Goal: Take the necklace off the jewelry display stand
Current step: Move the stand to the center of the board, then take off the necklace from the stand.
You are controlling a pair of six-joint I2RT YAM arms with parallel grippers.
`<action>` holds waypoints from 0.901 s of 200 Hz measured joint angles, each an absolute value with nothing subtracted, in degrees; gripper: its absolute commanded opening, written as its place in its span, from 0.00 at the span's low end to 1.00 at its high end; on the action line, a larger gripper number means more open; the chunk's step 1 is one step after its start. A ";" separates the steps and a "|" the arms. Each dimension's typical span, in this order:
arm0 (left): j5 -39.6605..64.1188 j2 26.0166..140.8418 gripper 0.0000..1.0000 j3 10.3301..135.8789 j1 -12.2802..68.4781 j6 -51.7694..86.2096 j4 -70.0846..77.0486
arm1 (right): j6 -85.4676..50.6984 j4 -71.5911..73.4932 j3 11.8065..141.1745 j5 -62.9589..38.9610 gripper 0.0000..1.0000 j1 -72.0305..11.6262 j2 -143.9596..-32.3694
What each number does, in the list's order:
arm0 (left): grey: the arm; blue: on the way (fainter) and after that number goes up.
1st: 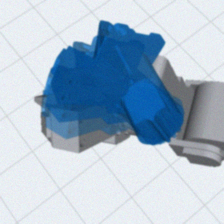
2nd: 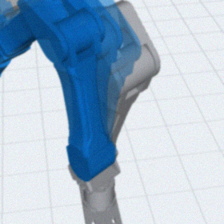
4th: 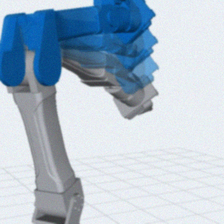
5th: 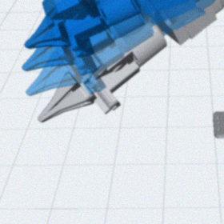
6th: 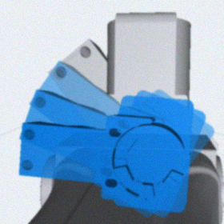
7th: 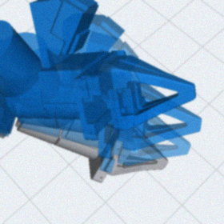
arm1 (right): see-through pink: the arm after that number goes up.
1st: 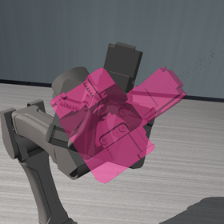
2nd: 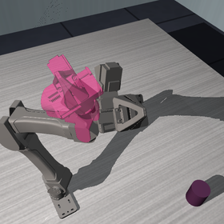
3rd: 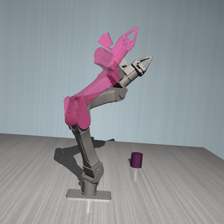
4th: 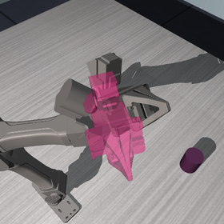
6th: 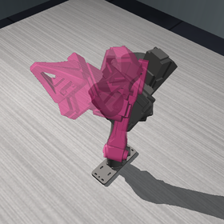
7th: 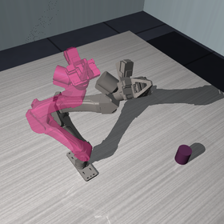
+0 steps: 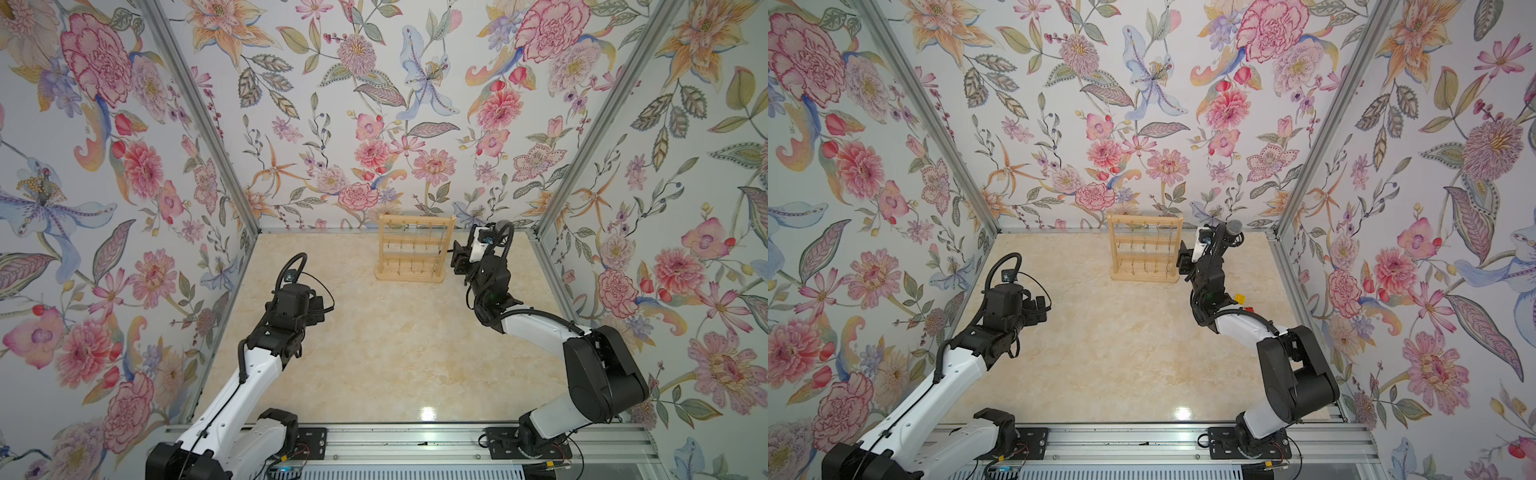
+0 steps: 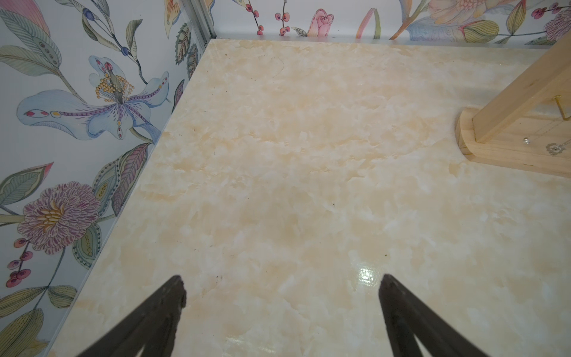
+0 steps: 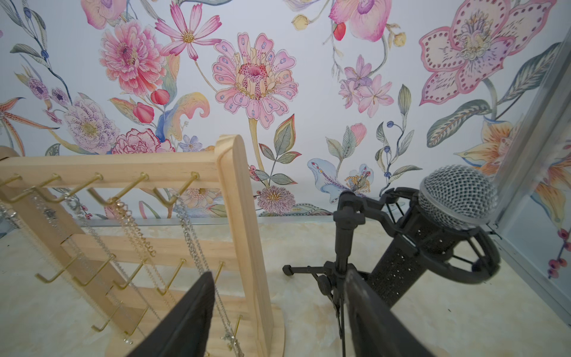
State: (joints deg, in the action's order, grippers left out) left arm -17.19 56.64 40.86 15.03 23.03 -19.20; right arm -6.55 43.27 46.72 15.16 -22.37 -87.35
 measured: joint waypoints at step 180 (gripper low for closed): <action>-8.43 63.75 0.99 62.33 22.65 26.04 -15.46 | -19.62 58.61 29.56 -26.81 0.59 -10.35 -78.32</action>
